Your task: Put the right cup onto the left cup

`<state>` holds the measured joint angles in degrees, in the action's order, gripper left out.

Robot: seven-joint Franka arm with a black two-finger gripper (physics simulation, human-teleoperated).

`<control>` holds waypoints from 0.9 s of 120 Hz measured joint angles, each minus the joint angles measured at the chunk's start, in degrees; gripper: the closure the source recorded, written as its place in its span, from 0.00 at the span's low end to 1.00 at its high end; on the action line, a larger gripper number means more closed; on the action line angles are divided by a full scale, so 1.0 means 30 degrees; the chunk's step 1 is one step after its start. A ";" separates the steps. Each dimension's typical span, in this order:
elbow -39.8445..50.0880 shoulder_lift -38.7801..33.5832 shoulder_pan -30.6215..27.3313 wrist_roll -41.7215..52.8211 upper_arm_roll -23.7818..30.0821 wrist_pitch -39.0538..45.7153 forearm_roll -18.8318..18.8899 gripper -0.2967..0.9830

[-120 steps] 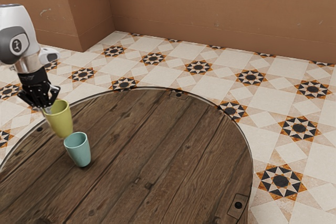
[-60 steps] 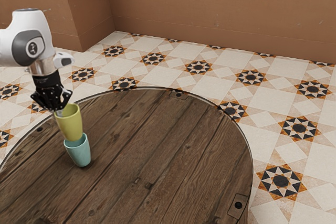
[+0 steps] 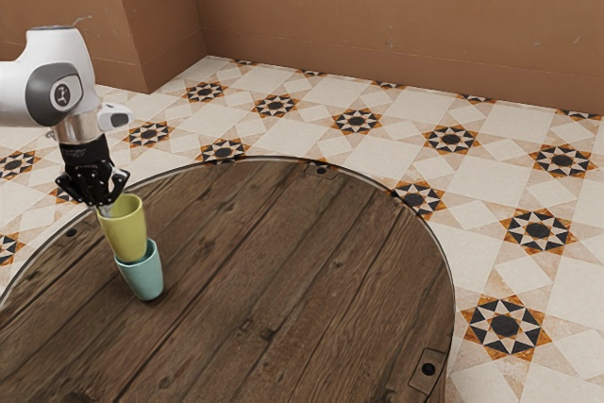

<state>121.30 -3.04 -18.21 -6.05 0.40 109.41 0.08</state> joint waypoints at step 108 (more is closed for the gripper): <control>-0.6817 -0.0686 0.3024 0.0513 -0.0114 -0.3443 0.0257 0.30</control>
<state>100.84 -5.10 -9.14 -4.51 0.06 99.08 0.85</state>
